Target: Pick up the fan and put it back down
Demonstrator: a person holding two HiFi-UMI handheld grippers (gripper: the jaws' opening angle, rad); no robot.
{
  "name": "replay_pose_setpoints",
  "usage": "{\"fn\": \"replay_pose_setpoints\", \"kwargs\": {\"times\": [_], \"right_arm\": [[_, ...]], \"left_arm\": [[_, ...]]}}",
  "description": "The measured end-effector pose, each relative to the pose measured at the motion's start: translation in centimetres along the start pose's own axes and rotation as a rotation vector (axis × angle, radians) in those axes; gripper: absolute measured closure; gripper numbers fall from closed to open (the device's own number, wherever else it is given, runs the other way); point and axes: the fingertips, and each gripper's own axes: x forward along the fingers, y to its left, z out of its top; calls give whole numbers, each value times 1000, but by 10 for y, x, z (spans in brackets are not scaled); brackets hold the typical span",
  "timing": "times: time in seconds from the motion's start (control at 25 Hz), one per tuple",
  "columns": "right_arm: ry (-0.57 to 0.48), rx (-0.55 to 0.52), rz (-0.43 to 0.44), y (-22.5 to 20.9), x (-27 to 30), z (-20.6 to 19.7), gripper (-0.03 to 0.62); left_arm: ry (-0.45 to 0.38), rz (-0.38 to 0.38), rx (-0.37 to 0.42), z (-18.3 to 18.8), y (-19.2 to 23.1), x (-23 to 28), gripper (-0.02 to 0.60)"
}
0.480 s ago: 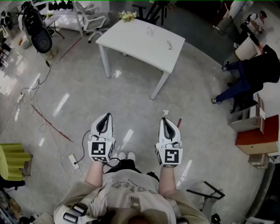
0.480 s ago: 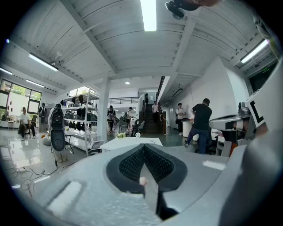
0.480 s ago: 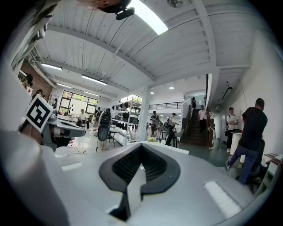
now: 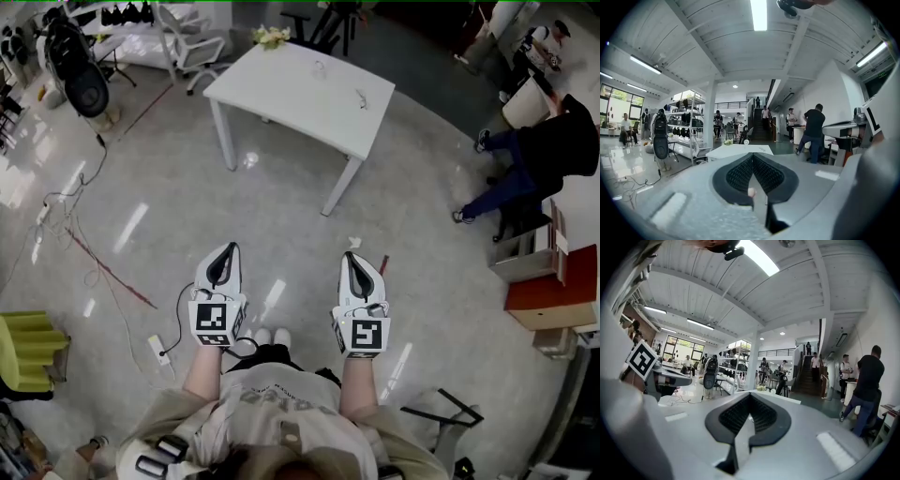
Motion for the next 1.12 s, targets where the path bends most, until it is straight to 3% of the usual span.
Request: {"fn": "replay_pose_setpoints", "kwargs": {"times": [0.28, 0.48, 0.52, 0.56, 0.6, 0.72, 1.12], "right_arm": [[-10, 6, 2, -8, 11, 4, 594], [-86, 138, 54, -22, 19, 15, 592], [-85, 153, 76, -25, 21, 15, 564], [-79, 161, 99, -27, 24, 14, 389], [-75, 167, 116, -30, 26, 14, 271], [-79, 163, 125, -37, 32, 11, 263], [-41, 184, 126, -54, 58, -6, 252]], "left_arm": [[-16, -20, -4, 9, -8, 20, 572], [-27, -6, 33, 22, -17, 41, 571], [-27, -15, 39, 25, -21, 45, 547], [-29, -29, 36, 29, -26, 50, 450], [-34, -39, 29, 32, -30, 53, 370], [-45, -32, 14, 36, -31, 60, 304], [6, 10, 5, 23, -22, 82, 302]]}}
